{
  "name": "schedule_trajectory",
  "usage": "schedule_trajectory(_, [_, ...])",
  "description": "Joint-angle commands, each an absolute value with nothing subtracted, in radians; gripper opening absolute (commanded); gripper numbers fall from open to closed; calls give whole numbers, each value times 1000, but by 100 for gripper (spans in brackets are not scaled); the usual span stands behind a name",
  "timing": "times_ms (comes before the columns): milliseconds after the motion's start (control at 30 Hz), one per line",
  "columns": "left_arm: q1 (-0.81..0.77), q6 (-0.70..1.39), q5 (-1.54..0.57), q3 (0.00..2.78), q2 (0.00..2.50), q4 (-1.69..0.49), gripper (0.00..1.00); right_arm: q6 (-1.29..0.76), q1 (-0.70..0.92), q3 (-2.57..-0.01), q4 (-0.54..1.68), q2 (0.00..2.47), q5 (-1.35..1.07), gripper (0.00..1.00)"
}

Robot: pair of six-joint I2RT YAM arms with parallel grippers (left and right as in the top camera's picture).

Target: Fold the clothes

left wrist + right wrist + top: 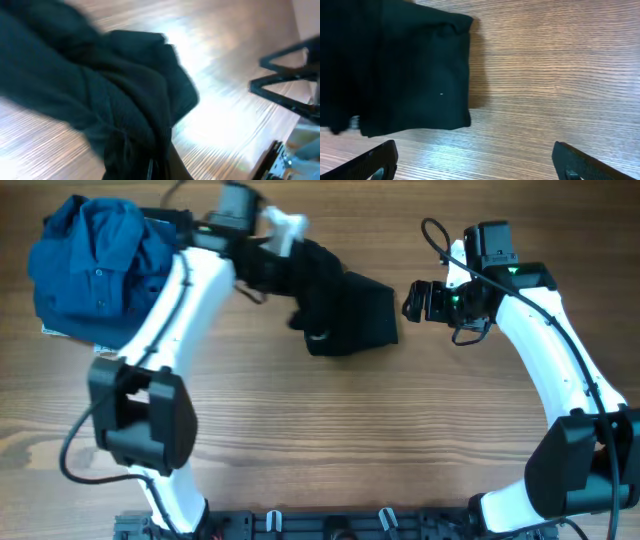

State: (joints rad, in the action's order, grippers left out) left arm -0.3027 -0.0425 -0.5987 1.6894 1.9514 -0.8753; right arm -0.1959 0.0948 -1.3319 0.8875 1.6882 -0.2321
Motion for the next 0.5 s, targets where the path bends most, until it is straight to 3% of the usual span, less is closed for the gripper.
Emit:
schedule_trajectory(0, [-415,-14,-525,1691,1930,-815,4,-186,92,-1358,896,1612,-263,99])
schedule_trajectory(367, [-598,-14,-406,1691,1993,-735,4,-194,-6,-1428,919,1343,-297,99])
schedule_trajectory(400, [-607,-14,-402,1691,2003,-731,13,-194,-13,-1430,918,1319,-297,99])
schedule_trajectory(433, [-615,-14,-402,1691,2014,-728,46,-194,-21,-1430,918,1289,-292,100])
schedule_trajectory(467, [-623,-14,-402,1691,2025,-723,88,-194,-26,-1430,918,1272,-291,99])
